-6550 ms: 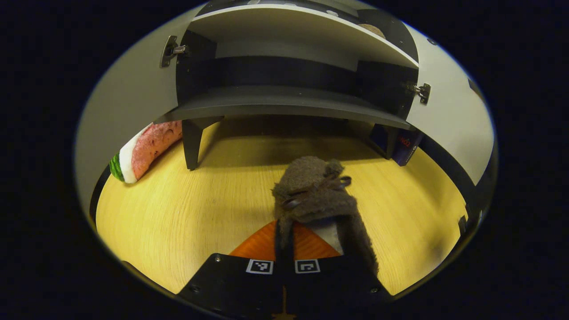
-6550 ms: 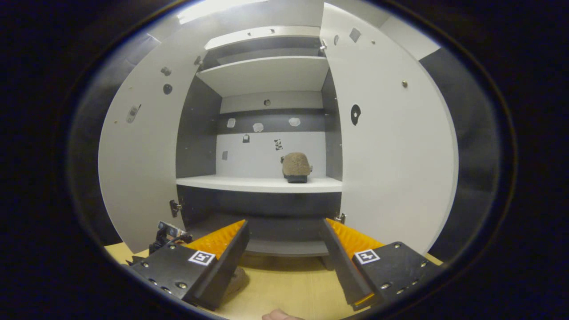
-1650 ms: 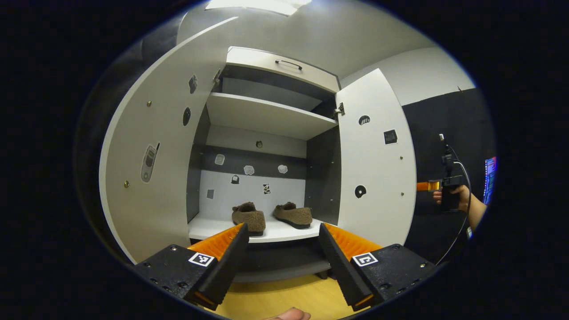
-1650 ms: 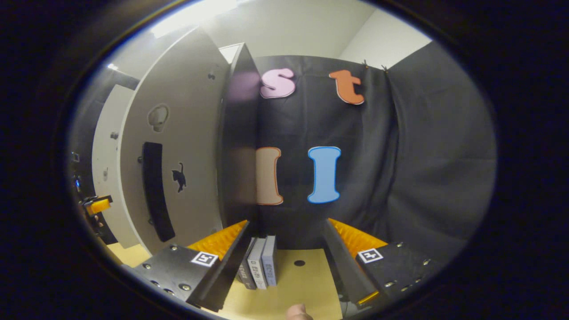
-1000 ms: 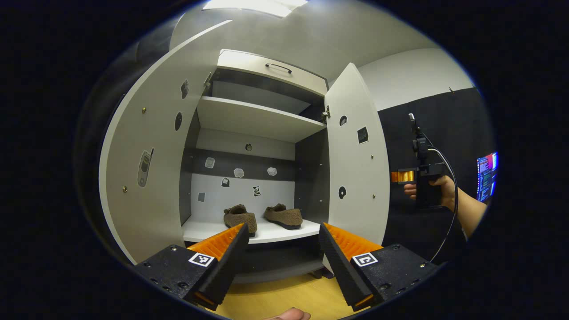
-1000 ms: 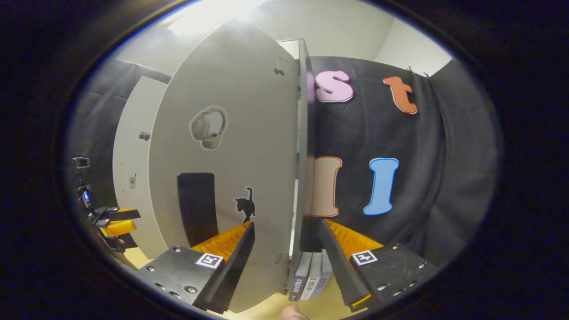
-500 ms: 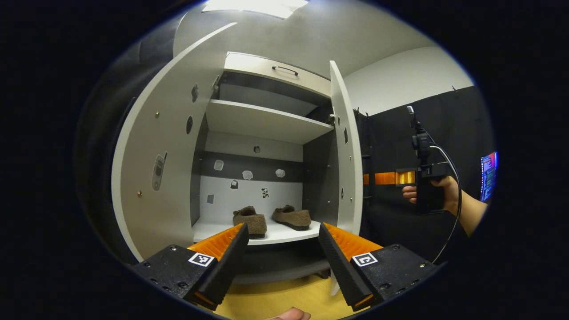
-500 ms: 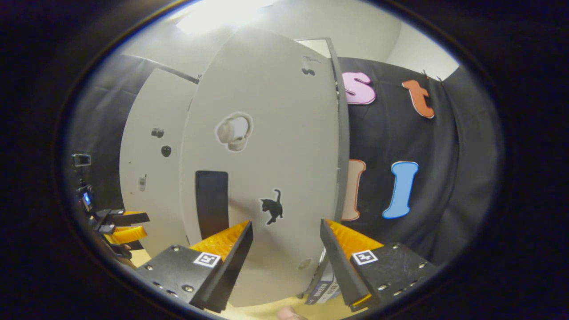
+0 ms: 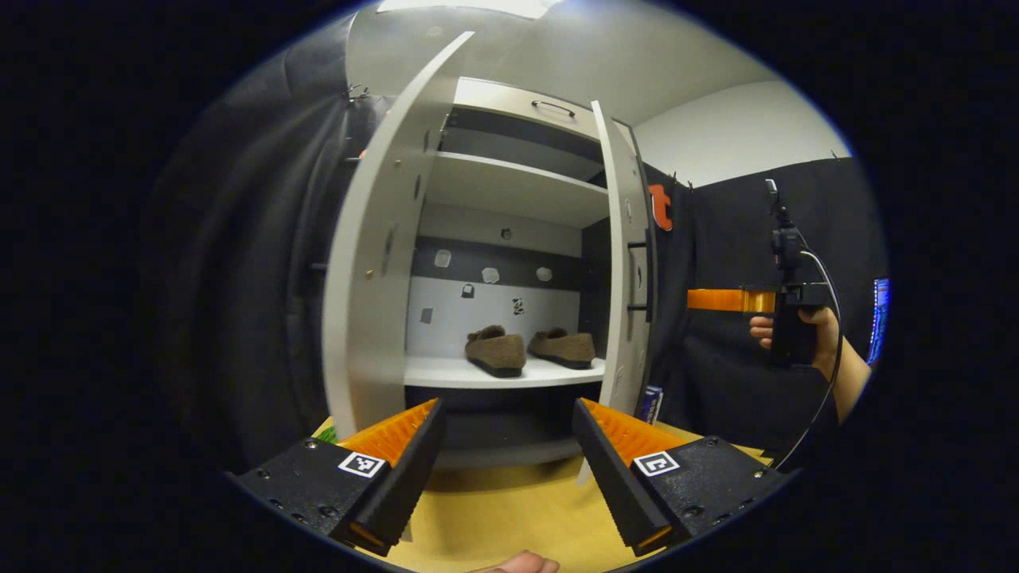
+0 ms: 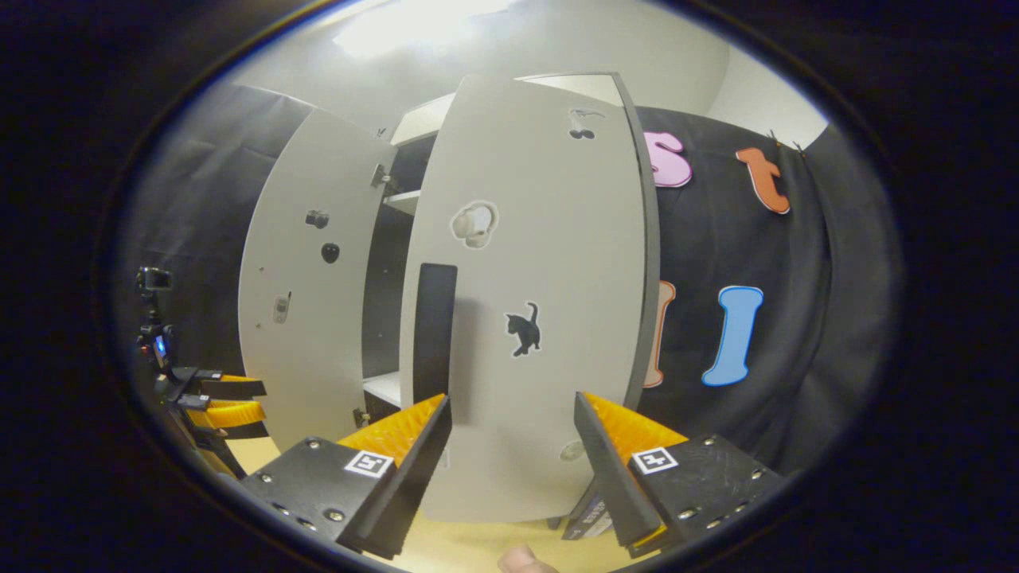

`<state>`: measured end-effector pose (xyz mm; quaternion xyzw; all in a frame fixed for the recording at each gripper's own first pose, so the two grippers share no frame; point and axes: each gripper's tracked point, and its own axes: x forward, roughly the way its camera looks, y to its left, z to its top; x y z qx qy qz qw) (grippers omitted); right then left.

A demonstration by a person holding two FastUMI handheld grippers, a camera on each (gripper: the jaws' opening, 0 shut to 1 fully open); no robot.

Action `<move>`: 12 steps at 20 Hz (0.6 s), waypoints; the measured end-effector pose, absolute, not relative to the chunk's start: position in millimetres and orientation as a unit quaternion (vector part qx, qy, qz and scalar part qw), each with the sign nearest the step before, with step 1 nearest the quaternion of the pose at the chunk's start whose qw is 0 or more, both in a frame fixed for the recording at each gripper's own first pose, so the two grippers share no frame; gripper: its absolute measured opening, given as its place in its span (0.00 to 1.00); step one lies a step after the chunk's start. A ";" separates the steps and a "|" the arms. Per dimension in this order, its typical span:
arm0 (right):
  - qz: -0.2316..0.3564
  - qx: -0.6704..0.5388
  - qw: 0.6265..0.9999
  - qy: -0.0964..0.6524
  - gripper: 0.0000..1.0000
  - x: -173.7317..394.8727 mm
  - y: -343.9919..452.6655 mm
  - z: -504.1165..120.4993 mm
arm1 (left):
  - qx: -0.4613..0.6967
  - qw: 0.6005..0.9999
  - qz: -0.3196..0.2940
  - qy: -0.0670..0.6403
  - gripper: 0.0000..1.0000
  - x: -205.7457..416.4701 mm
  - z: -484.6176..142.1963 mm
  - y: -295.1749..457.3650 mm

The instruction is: Grab one shoe with the right hand and put it into the shoe cabinet, grab the other shoe with the left hand and put it into the shoe cabinet; then close the right door with the right hand and the left door with the left hand.

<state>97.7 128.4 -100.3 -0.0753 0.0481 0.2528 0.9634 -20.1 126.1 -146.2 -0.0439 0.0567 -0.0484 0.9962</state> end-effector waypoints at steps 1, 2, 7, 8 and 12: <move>0.255 -0.069 0.963 0.046 0.92 95.4 126.8 -100.3 | -0.043 0.997 -0.038 0.056 0.97 -29.2 -147.3 139.6; 0.253 -0.057 0.965 0.044 0.92 93.8 123.6 -100.5 | -0.041 0.997 -0.028 0.051 0.96 -37.5 -145.1 150.8; 0.257 -0.012 0.965 0.054 0.93 81.3 105.7 -112.9 | -0.004 0.999 -0.007 0.042 0.96 -76.8 -138.8 199.3; 0.254 -0.009 0.966 0.052 0.93 81.1 99.5 -114.8 | 0.004 0.999 0.007 0.043 0.96 -86.7 -137.2 213.8; 0.237 0.006 0.971 0.040 0.94 83.5 67.0 -120.0 | 0.022 0.995 0.094 0.036 0.96 -103.1 -118.2 281.1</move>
